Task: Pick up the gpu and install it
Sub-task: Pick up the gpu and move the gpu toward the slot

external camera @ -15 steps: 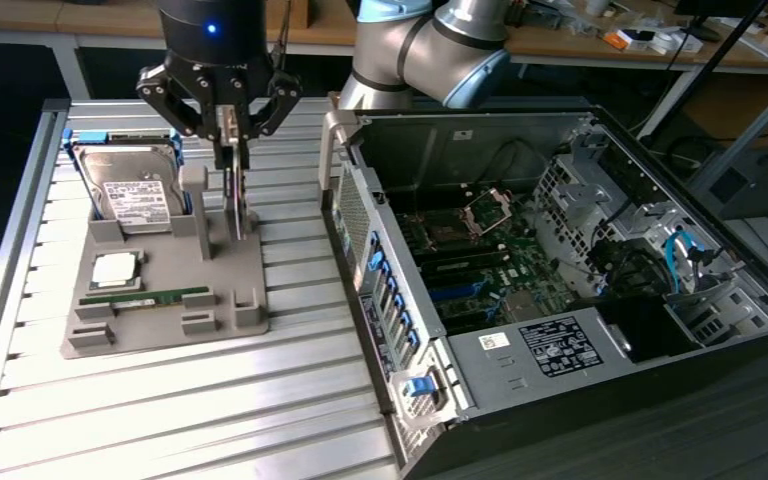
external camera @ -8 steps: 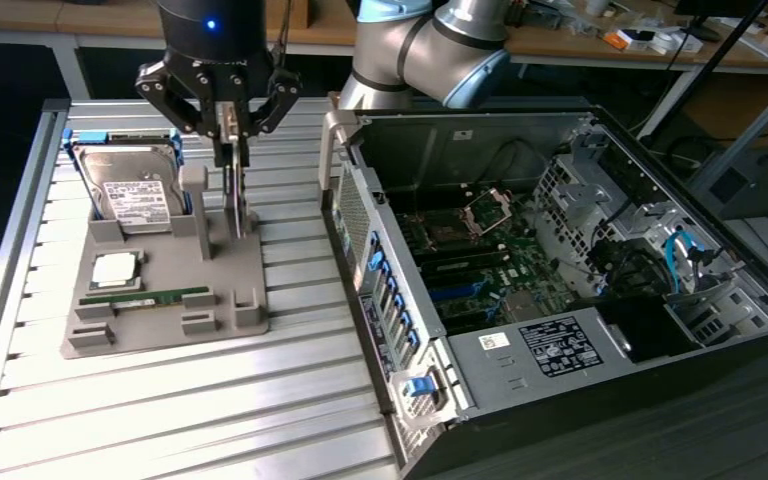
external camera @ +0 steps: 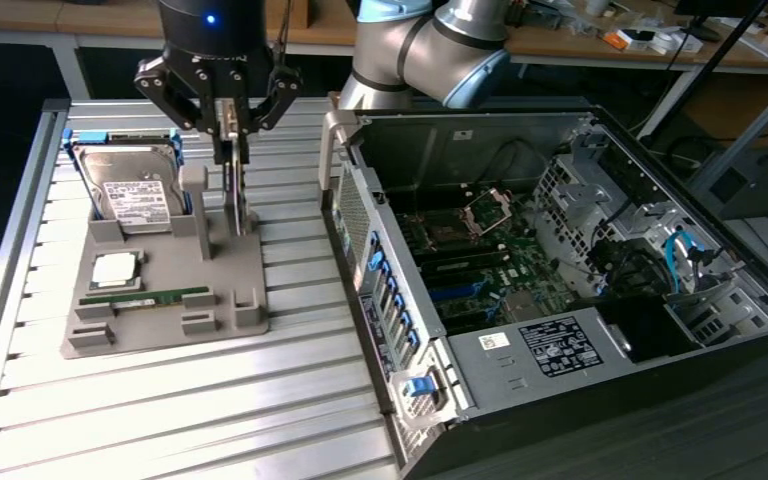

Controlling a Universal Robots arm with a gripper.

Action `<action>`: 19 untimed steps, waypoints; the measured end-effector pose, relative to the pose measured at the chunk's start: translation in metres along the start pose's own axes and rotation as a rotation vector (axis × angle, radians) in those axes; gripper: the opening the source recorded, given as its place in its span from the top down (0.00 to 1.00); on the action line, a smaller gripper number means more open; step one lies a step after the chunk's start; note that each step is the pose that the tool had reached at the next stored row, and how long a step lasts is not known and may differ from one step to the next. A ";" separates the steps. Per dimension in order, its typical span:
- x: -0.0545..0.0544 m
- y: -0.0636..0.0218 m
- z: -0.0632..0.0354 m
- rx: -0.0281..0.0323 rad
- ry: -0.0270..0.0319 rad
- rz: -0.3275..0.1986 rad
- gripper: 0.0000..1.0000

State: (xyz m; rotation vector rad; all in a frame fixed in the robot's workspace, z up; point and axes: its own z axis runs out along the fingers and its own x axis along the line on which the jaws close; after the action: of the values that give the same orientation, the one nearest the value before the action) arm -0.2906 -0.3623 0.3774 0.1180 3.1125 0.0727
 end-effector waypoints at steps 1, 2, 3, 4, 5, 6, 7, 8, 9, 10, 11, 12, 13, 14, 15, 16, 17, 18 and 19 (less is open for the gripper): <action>0.000 0.0000 -0.0003 0.0000 0.0000 0.000 0.73; 0.000 0.0000 -0.0007 -0.0001 0.0000 0.000 0.73; 0.000 0.0001 -0.0013 -0.0001 0.0000 0.000 0.73; 0.000 0.0001 -0.0018 -0.0002 0.0000 0.000 0.73; 0.000 0.0001 -0.0024 -0.0002 0.0000 0.000 0.73; 0.000 0.0001 -0.0029 -0.0003 0.0001 0.000 0.73; 0.000 0.0002 -0.0033 -0.0003 0.0000 0.000 0.73; 0.000 0.0002 -0.0037 -0.0003 0.0001 0.000 0.73; 0.000 0.0002 -0.0042 -0.0004 0.0000 0.000 0.73; 0.000 0.0002 -0.0045 -0.0005 0.0000 0.000 0.73; 0.000 0.0002 -0.0048 -0.0005 0.0000 0.000 0.73; 0.000 0.0002 -0.0053 -0.0006 0.0000 0.000 0.73; 0.000 0.0003 -0.0056 -0.0006 0.0000 0.000 0.73; 0.000 0.0003 -0.0059 -0.0007 0.0000 0.000 0.73; 0.000 0.0003 -0.0063 -0.0007 0.0000 0.000 0.73; 0.000 0.0003 -0.0068 -0.0008 0.0000 0.000 0.73; 0.000 0.0004 -0.0074 -0.0008 0.0000 0.000 0.73; 0.000 0.0004 -0.0080 -0.0009 0.0000 0.000 0.73; 0.000 0.0004 -0.0085 -0.0010 0.0000 0.000 0.73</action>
State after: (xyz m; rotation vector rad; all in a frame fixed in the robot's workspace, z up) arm -0.2906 -0.3623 0.3859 0.1181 3.1124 0.0742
